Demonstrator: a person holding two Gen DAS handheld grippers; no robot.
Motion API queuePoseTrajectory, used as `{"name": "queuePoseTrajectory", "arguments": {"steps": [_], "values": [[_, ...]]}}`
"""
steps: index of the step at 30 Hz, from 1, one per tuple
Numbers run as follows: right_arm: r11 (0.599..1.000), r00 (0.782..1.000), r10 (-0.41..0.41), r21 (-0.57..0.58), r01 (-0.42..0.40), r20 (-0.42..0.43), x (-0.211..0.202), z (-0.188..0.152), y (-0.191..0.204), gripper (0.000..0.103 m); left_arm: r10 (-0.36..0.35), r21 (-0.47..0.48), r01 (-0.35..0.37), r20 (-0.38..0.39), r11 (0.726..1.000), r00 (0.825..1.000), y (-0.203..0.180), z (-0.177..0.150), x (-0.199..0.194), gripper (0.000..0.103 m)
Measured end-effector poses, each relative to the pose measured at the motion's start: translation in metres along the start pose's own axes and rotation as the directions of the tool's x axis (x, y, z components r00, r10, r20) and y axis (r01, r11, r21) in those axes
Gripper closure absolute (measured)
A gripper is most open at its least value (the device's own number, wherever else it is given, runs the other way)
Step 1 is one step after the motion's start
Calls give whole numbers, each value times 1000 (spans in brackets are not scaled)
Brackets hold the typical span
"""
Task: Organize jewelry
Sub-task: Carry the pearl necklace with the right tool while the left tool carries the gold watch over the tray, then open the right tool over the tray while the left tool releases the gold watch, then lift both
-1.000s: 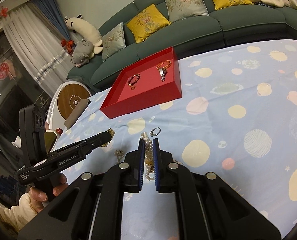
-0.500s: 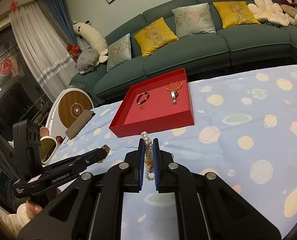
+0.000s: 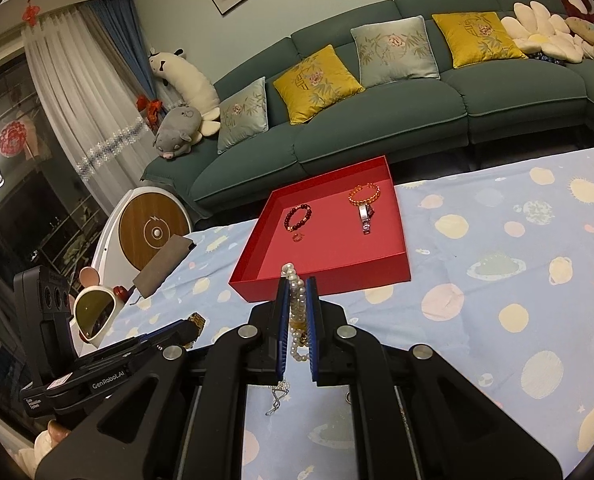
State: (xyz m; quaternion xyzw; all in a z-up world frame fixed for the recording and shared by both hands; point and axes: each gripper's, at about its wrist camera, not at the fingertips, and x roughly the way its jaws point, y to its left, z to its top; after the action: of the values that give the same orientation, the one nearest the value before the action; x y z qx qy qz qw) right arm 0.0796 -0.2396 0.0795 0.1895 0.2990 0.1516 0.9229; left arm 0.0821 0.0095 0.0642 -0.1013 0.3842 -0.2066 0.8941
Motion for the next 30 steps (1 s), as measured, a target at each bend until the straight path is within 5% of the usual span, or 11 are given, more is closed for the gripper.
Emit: {"name": "queuePoseTrajectory", "arguments": {"steps": [13, 22, 30], "values": [[998, 999, -47, -44, 48, 25, 35, 36, 3, 96, 46, 33, -47, 19, 998, 999, 12, 43, 16, 83], [996, 997, -78, -46, 78, 2, 94, 68, -13, 96, 102, 41, -102, 8, 994, 995, 30, 90, 78, 83], [993, 993, -99, -69, 95, -59, 141, 64, -21, 96, 145, 62, -143, -38, 988, 989, 39, 98, 124, 83]]}}
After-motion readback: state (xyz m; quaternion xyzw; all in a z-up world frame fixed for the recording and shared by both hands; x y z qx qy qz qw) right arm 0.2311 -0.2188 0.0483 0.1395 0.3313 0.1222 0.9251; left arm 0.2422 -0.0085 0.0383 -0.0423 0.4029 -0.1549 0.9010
